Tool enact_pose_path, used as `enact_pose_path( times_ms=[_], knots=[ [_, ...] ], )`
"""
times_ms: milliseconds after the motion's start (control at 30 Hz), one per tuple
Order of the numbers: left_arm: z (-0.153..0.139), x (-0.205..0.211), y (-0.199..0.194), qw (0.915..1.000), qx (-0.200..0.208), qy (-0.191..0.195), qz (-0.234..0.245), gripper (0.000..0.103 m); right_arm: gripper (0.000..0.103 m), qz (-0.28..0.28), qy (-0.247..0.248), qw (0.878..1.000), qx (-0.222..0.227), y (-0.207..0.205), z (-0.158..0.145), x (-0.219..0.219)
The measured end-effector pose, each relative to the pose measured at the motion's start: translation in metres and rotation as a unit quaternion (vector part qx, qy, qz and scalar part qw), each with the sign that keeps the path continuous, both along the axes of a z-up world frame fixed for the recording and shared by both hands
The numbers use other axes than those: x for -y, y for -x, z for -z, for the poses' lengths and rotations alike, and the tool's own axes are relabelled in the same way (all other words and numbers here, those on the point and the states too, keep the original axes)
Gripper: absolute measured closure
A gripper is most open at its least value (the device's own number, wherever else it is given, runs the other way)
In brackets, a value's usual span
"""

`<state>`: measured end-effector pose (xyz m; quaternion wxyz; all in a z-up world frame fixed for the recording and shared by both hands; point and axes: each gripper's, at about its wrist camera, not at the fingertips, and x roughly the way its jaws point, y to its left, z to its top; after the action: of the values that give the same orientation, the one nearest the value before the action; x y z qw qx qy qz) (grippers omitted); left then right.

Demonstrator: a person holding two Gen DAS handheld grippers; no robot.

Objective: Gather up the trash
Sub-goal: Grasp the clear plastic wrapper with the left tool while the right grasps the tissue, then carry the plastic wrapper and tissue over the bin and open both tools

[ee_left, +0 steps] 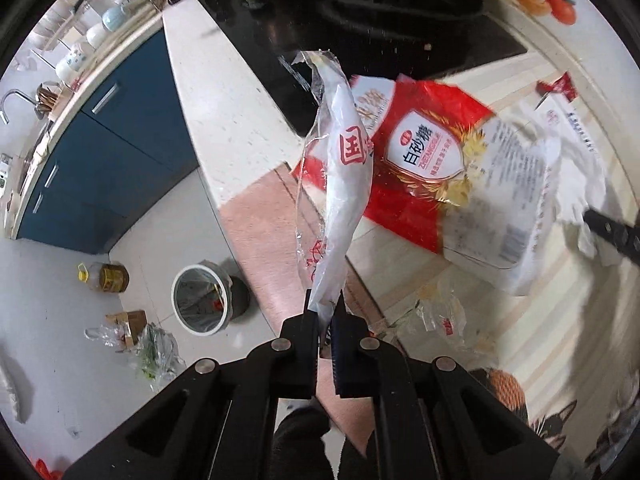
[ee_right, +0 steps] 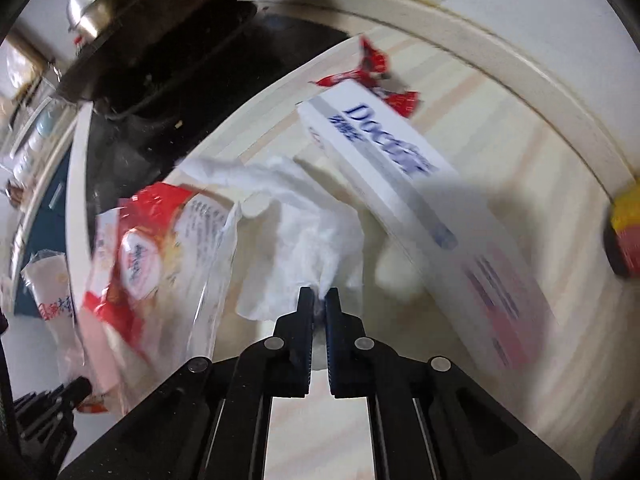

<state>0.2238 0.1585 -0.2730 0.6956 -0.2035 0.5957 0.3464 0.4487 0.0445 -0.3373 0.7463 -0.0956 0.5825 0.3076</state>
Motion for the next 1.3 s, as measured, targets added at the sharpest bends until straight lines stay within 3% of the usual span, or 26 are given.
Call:
enact_pose_path(
  times_ms=[167,367,533,733,833,1000,1167,1300],
  knots=[
    [-0.029,-0.001,0.020,0.9992,0.034,-0.017,0.010,0.101,0.098,0.018,-0.027,0.999,0.008,0.041,-0.040,0.038],
    [-0.061,-0.017,0.058,0.9961,0.082,-0.031,0.009,0.101,0.098,0.013,-0.060,0.997,0.050,0.096,-0.111,0.065],
    [-0.078,-0.046,0.104,0.9931,0.107,-0.047,-0.002,0.101,0.098,-0.007,-0.092,0.992,0.082,0.143,-0.161,0.043],
    [-0.079,-0.097,0.189,0.9908,0.105,-0.060,-0.061,0.101,0.098,-0.071,-0.106,0.990,0.068,0.217,-0.174,-0.027],
    [-0.064,-0.129,0.239,0.9889,0.088,-0.063,-0.102,0.101,0.098,-0.115,-0.094,0.987,0.053,0.263,-0.156,-0.076],
    [-0.018,-0.179,0.321,0.9822,0.047,-0.051,-0.174,0.101,0.098,-0.188,-0.064,0.980,0.023,0.338,-0.097,-0.163],
    [0.062,-0.224,0.400,0.9723,-0.006,-0.033,-0.231,0.101,0.098,-0.249,-0.027,0.968,-0.024,0.413,-0.006,-0.242],
    [0.152,-0.257,0.456,0.9610,-0.037,0.005,-0.274,0.101,0.098,-0.294,0.008,0.954,-0.049,0.471,0.090,-0.296]
  ],
)
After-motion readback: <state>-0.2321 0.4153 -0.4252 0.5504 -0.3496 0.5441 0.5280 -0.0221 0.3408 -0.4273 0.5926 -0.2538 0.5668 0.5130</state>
